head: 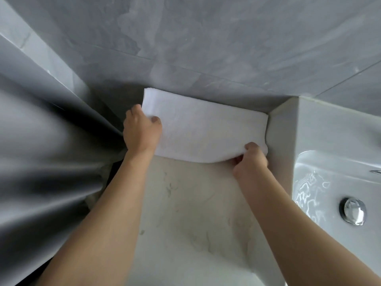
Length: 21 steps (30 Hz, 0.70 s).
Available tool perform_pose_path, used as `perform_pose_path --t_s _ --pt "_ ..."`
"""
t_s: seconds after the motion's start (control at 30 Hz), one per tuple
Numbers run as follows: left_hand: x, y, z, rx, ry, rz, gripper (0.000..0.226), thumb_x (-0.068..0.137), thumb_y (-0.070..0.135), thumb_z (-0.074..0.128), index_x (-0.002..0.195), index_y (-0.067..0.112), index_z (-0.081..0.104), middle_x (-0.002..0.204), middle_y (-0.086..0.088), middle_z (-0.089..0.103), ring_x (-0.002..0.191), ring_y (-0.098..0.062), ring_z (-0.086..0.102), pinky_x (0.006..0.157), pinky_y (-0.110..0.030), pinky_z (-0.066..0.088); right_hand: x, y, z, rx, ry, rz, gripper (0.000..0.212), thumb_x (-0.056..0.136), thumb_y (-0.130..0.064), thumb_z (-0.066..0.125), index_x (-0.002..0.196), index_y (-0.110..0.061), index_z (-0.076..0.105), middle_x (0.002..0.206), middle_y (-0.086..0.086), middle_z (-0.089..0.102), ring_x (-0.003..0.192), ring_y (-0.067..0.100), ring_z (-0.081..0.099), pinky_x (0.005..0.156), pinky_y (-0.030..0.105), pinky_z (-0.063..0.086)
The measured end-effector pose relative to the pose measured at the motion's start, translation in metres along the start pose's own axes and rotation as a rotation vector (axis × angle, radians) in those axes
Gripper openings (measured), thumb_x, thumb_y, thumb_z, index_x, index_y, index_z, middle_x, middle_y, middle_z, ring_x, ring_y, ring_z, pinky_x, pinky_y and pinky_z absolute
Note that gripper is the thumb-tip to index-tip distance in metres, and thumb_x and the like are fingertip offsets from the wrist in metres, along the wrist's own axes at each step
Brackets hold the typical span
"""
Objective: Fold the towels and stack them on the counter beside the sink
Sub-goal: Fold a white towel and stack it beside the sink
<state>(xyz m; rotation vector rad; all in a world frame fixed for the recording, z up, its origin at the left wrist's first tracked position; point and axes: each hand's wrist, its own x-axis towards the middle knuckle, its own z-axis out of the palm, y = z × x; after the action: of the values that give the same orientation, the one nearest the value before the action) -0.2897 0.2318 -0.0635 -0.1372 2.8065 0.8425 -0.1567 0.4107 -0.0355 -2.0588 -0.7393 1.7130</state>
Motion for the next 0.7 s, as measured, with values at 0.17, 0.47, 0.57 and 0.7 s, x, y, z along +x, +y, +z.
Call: perform_pose_path --t_s 0.17,0.47,0.57,0.7 --pt "0.008 0.012 -0.005 -0.275 -0.090 -0.013 0.027 0.094 0.031 0.046 0.112 0.012 0.053 0.103 -0.002 0.060 0.092 -0.028 0.058 0.072 -0.034 0.040 0.007 -0.011 -0.008 -0.870 -0.148 -0.669 0.052 0.079 -0.015 0.057 0.130 -0.018 0.053 0.110 0.008 0.064 0.104 0.030 0.059 0.081 0.030 0.046" --pt "-0.014 0.003 -0.012 -0.327 -0.221 0.047 0.026 0.094 0.032 0.044 0.115 0.021 0.055 0.096 0.005 0.057 0.079 -0.015 0.053 0.058 -0.028 0.035 0.019 -0.055 0.001 -1.170 -0.105 -0.602 0.036 0.086 -0.012 0.056 0.117 0.004 0.060 0.122 0.019 0.062 0.112 0.037 0.058 0.083 0.031 0.044" --pt "-0.033 0.007 -0.025 -0.521 -0.270 -0.027 0.018 0.091 0.030 0.050 0.108 0.025 0.056 0.099 0.005 0.062 0.086 -0.018 0.060 0.066 -0.032 0.047 0.004 -0.043 -0.021 -1.216 -0.280 -0.849 0.022 0.079 -0.011 0.046 0.094 -0.011 0.063 0.097 0.006 0.064 0.091 0.030 0.058 0.069 0.023 0.039" --pt "-0.079 0.031 -0.054 -0.902 -0.493 -0.152 0.013 0.094 0.027 0.058 0.103 0.033 0.066 0.101 0.005 0.075 0.092 -0.019 0.073 0.072 -0.035 0.058 -0.025 -0.031 -0.061 -1.184 -0.347 -1.024 0.007 0.074 -0.013 0.046 0.067 -0.015 0.047 0.063 -0.007 0.050 0.058 0.009 0.045 0.045 0.023 0.026"
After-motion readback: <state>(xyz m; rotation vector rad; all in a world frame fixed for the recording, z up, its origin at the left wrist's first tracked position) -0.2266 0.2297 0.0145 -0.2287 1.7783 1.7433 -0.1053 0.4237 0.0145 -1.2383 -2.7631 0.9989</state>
